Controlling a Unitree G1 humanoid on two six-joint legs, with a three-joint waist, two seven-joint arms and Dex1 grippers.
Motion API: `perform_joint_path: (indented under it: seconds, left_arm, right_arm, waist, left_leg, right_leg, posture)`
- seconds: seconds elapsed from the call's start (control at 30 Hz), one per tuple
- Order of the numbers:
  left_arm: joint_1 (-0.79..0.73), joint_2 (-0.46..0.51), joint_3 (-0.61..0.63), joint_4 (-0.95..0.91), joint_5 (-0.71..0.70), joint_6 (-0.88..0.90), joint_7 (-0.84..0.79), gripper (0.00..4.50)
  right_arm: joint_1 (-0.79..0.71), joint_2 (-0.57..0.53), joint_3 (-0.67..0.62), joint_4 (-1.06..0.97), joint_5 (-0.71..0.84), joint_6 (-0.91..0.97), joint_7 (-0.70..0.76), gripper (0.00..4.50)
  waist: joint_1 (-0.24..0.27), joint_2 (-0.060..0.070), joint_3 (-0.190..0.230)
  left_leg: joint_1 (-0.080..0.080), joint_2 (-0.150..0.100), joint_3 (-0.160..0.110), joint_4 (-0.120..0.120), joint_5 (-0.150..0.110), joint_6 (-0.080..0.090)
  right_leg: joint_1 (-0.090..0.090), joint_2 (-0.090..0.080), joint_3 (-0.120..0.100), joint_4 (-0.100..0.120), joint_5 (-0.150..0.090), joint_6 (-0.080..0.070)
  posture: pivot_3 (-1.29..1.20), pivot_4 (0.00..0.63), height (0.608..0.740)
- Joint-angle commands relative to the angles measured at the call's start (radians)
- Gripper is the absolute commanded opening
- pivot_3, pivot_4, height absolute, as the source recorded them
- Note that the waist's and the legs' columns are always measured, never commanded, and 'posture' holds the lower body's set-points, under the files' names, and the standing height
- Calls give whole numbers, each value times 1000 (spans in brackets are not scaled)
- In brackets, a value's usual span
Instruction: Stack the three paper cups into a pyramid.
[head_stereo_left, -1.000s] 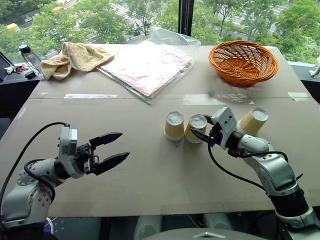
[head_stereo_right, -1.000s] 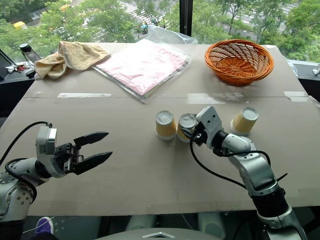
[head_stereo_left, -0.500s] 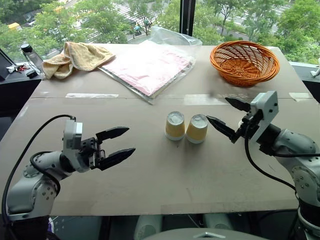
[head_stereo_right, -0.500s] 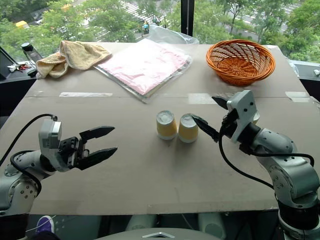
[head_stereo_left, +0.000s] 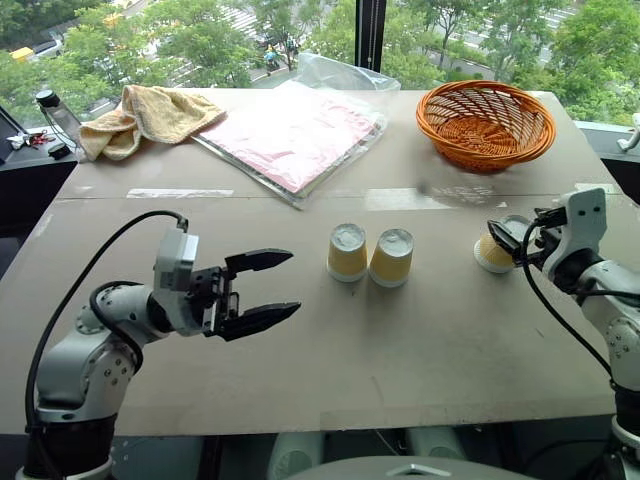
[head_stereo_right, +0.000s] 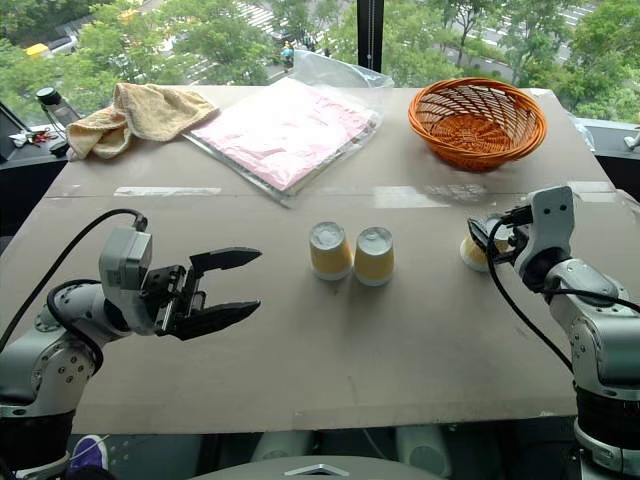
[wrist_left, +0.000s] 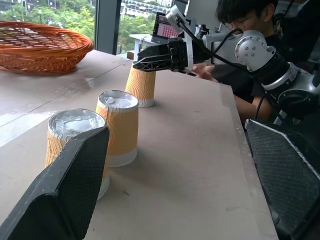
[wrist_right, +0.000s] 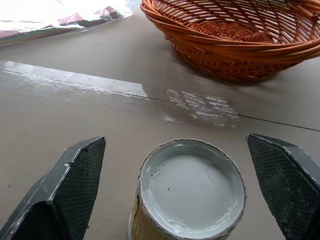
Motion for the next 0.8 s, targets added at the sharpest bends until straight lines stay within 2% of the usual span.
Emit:
perform_joint_path:
  seconds: [0.03,0.13,0.17,0.23,0.27,0.37,0.47,0.57,0.8]
  left_arm:
    - [-3,14,9,-46,-24,2,-3,4500]
    - [-1,12,8,-45,-22,-2,-4,4500]
    - [0,11,8,-45,-21,-3,-5,4500]
    - [2,10,7,-43,-18,-7,-7,4500]
    - [4,9,6,-42,-16,-8,-8,4500]
    - [10,1,9,-32,-16,-10,-1,4500]
    - [18,-4,22,-11,-14,-16,1,4500]
    - [30,-13,54,26,-21,-23,14,4500]
    - [71,-32,163,97,-64,-17,44,4500]
  right_arm:
    - [0,2,-39,7,5,-5,-10,4446]
    - [14,-3,-32,48,-22,-27,-14,4446]
    - [17,-5,-31,58,-29,-36,-14,4222]
    - [21,-4,-31,68,-34,-48,-12,3764]
    - [22,-2,-32,70,-35,-52,-10,3150]
    - [26,-6,-32,44,-32,-91,21,2172]
    - [10,-15,-24,-29,21,-116,87,2172]
    - [-60,-18,2,-133,142,-57,145,2172]
    - [-365,1,232,-159,265,142,172,2172]
  waist:
    - [2,0,0]
    - [3,0,0]
    - [3,0,0]
    - [1,0,0]
    - [1,0,0]
    - [-1,0,0]
    - [-1,1,1]
    - [-3,3,2]
    - [-21,2,1]
  left_leg:
    - [0,0,0,0,0,0]
    - [0,0,0,0,0,0]
    - [0,0,0,0,0,0]
    - [0,0,0,0,0,0]
    - [0,0,0,0,0,0]
    - [0,0,0,0,0,0]
    - [0,0,0,0,0,0]
    - [0,0,0,0,0,0]
    - [1,1,-2,0,0,0]
  right_leg:
    - [0,0,0,0,0,0]
    - [0,0,0,0,0,0]
    - [0,0,0,0,0,0]
    - [0,0,0,0,0,0]
    - [0,0,0,0,0,0]
    - [0,0,0,0,0,0]
    - [0,0,0,0,0,0]
    - [0,0,0,0,0,0]
    - [0,0,-1,0,0,0]
  posture:
    - [0,150,740]
    - [0,150,740]
    - [0,150,740]
    - [0,150,740]
    - [0,150,740]
    - [0,150,740]
    - [0,150,740]
    - [0,150,740]
    - [0,150,740]
